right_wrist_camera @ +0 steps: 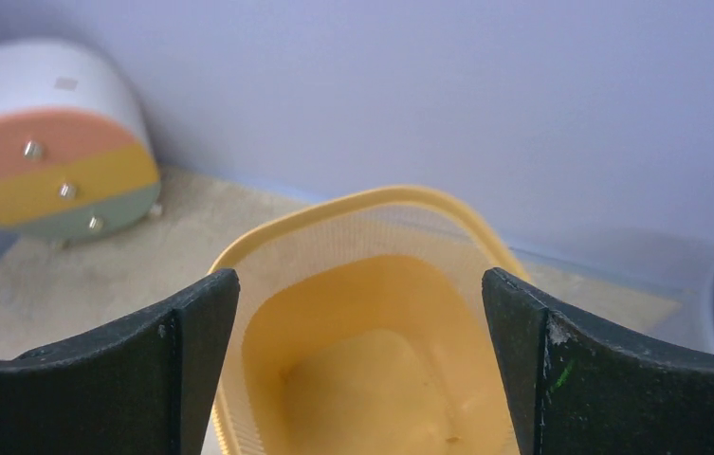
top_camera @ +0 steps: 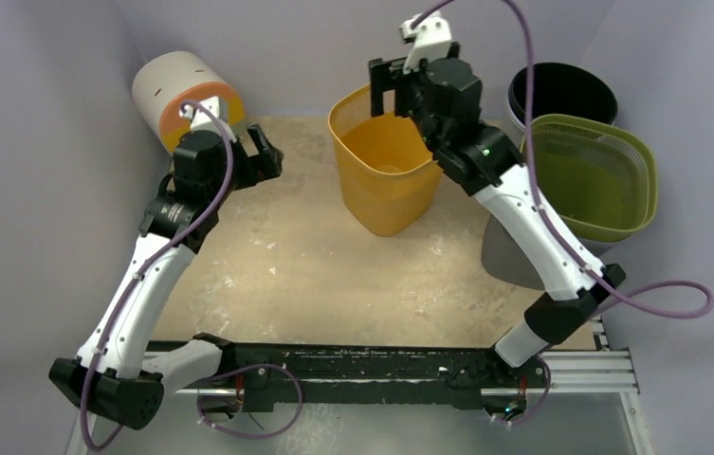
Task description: Turn the large container upside down
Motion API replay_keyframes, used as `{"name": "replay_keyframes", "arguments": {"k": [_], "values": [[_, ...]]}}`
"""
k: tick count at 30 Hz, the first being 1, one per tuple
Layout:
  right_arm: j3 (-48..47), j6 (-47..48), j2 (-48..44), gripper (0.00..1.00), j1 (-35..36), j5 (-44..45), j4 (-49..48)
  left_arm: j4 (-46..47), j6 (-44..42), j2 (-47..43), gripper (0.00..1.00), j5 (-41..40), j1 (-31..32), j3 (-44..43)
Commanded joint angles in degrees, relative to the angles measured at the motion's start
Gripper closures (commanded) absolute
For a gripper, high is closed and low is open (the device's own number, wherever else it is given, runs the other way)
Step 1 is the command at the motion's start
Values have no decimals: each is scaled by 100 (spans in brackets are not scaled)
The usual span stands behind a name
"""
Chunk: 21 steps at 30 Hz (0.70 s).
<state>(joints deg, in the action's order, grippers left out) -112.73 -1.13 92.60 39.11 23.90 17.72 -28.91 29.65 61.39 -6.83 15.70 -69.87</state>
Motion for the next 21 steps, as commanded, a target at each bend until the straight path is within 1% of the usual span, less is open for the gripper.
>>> {"name": "replay_keyframes", "arguments": {"k": [1,5,8,11,15,18,21], "values": [[-241,-354,-315,0,-305,1137,344,65,293,590,7,-236,893,-1405],[56,-919,-639,0,-1093,627,607,-273,314,1632,7,-768,1908,-2777],[405,-977,-985,0,-1349,894,495,-342,312,2306,7,-1047,2573,-3536],[573,-1059,-1252,0,-1668,992,564,-191,124,2872,7,-1253,3099,-3915],[789,-1113,-1550,0,-2131,938,660,211,-454,3460,7,-1101,3468,-4046],[970,-1098,-1754,0,-2416,875,670,440,-956,3787,8,-860,3518,-4102],[1160,-1114,-1908,0,-2715,677,624,549,-1424,4006,4,-776,3523,-4206]]}}
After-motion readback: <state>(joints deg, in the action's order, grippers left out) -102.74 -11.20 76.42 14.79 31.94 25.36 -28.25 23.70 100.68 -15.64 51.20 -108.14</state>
